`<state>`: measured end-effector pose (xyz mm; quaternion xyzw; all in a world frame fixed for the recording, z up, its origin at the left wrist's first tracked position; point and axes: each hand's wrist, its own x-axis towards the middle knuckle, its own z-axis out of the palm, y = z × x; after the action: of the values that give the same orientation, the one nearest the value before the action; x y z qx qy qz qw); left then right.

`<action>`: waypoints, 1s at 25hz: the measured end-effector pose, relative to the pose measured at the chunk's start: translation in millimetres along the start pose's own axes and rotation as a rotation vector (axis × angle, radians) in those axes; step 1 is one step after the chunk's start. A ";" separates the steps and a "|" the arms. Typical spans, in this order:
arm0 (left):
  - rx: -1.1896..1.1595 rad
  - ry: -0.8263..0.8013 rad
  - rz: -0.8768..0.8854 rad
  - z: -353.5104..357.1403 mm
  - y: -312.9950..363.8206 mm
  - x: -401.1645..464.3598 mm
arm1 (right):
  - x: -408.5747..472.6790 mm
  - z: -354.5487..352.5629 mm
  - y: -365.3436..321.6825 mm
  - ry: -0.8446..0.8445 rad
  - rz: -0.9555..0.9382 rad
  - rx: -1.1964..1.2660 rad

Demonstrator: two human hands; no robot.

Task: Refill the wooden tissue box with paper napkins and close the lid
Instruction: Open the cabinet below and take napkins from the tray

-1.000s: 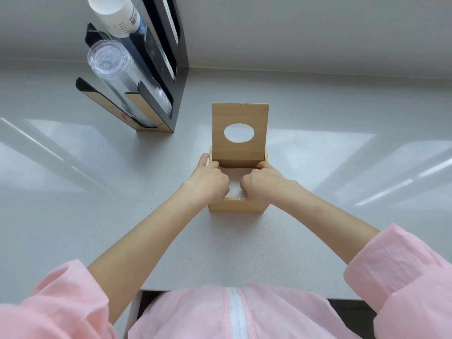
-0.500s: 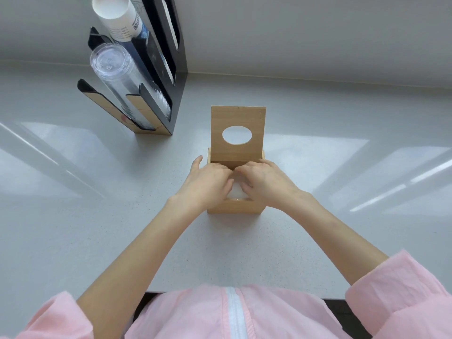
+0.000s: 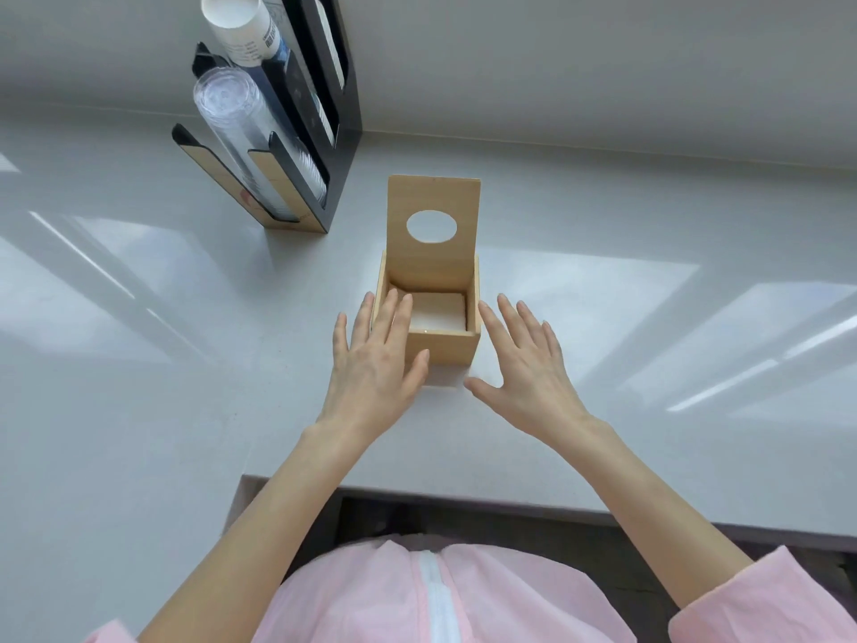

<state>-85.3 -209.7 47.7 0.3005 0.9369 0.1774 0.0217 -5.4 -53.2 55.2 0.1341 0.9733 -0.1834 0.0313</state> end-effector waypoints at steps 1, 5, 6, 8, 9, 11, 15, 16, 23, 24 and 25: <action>0.012 -0.008 -0.020 1.8 3.3 -9.2 | -8.1 2.0 2.2 -0.013 0.002 -0.027; 0.061 -0.041 -0.125 10.6 19.8 -49.1 | -47.2 7.8 11.7 -0.064 -0.012 -0.110; 0.068 -0.044 -0.145 14.0 24.4 -59.8 | -57.8 9.0 14.4 -0.073 -0.017 -0.116; 0.071 -0.043 -0.177 22.0 33.9 -82.6 | -79.4 11.7 20.5 -0.096 -0.025 -0.125; 0.064 -0.043 -0.195 25.6 38.8 -96.2 | -91.7 13.2 23.3 -0.110 -0.029 -0.129; 0.045 -0.040 -0.218 33.3 45.7 -122.0 | -114.2 17.9 27.8 -0.122 -0.037 -0.125; 0.032 -0.028 -0.240 47.9 57.5 -168.5 | -153.8 31.2 34.8 -0.127 -0.051 -0.131; 0.029 -0.030 -0.245 51.3 59.1 -176.9 | -161.2 35.0 36.0 -0.132 -0.051 -0.133; 0.028 -0.098 -0.281 64.1 54.0 -207.2 | -191.7 57.1 33.5 -0.163 -0.049 -0.132; 0.026 -0.108 -0.278 63.8 51.6 -209.9 | -194.4 60.0 30.2 -0.168 -0.042 -0.128; 0.024 -0.120 -0.273 62.7 49.2 -211.9 | -196.5 62.5 26.7 -0.174 -0.034 -0.126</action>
<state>124.6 -273.5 -7.9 0.1807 0.9681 0.1436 0.0978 191.7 -101.2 9.3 0.0989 0.9787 -0.1332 0.1209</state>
